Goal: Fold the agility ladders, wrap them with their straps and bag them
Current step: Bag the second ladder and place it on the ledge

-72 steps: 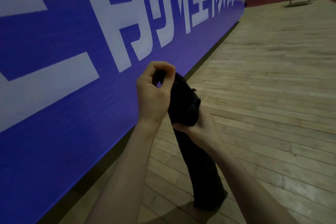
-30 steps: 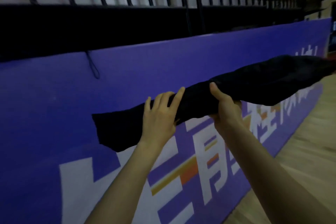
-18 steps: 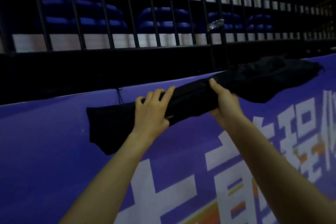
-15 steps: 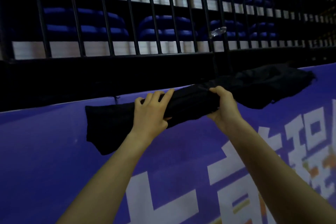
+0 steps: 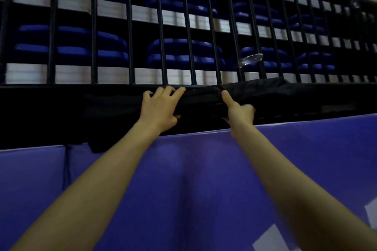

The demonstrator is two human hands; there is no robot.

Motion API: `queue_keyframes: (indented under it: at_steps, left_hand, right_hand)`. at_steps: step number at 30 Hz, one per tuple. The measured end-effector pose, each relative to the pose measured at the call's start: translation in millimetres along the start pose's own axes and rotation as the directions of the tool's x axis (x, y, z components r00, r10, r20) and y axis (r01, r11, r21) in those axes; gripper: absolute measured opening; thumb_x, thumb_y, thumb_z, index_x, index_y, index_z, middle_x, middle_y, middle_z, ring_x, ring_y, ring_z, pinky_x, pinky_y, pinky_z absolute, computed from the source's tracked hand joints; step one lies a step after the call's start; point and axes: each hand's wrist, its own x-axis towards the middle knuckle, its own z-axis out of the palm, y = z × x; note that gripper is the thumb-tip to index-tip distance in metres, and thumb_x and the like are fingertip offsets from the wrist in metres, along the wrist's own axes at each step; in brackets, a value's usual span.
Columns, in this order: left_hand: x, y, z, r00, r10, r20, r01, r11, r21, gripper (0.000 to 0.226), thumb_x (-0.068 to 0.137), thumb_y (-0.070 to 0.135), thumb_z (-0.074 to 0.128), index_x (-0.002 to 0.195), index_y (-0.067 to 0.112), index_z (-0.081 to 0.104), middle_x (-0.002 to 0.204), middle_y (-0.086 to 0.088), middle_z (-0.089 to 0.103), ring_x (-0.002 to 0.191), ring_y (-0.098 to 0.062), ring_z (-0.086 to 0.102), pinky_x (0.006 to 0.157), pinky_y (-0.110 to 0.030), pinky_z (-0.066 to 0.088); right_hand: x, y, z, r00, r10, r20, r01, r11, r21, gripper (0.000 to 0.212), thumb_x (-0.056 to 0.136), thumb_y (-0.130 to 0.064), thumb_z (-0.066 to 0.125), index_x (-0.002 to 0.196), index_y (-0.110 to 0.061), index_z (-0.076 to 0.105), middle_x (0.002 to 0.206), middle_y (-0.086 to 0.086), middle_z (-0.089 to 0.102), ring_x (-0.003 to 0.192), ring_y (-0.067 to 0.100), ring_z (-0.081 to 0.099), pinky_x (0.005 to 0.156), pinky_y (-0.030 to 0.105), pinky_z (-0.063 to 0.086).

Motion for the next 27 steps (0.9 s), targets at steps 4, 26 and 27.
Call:
queue_keyframes:
  at_steps: [4, 26, 27]
  left_hand:
    - [36.3, 3.5, 35.6, 0.995, -0.049, 0.086, 0.041, 0.995, 0.094, 0.08, 0.084, 0.039, 0.066, 0.149, 0.03, 0.02, 0.142, 0.0, 0.039, 0.128, -0.022, 0.038, 0.104, -0.044, 0.029]
    - [24.8, -22.6, 114.1, 0.864, -0.096, 0.494, 0.351, 0.819, -0.455, 0.07, 0.076, 0.027, 0.068, 0.138, 0.045, 0.04, 0.145, 0.008, 0.036, 0.132, -0.019, 0.038, 0.11, -0.046, 0.034]
    - [21.5, -21.0, 111.0, 0.884, -0.117, 0.453, 0.344, 0.818, -0.461, 0.065, 0.076, 0.027, 0.066, 0.135, 0.044, 0.045, 0.143, 0.009, 0.038, 0.131, -0.018, 0.039, 0.11, -0.046, 0.034]
  right_hand:
    - [62.4, 20.5, 7.9, 0.996, 0.047, 0.072, -0.04, 0.995, -0.094, 0.096, 0.078, -0.041, 0.078, 0.146, 0.003, 0.026, 0.139, 0.017, 0.046, 0.119, 0.035, 0.055, 0.093, 0.046, 0.054]
    - [123.4, 89.1, 1.8, 0.928, -0.148, 0.342, 0.365, 0.17, -0.915, 0.034, 0.094, -0.039, 0.044, 0.088, -0.009, 0.061, 0.108, 0.015, 0.065, 0.107, 0.036, 0.055, 0.095, 0.043, 0.033]
    - [122.1, 90.5, 2.5, 0.924, -0.203, 0.324, 0.36, 0.172, -0.917, 0.037, 0.094, -0.038, 0.043, 0.093, -0.007, 0.065, 0.111, 0.016, 0.065, 0.109, 0.036, 0.054, 0.096, 0.043, 0.033]
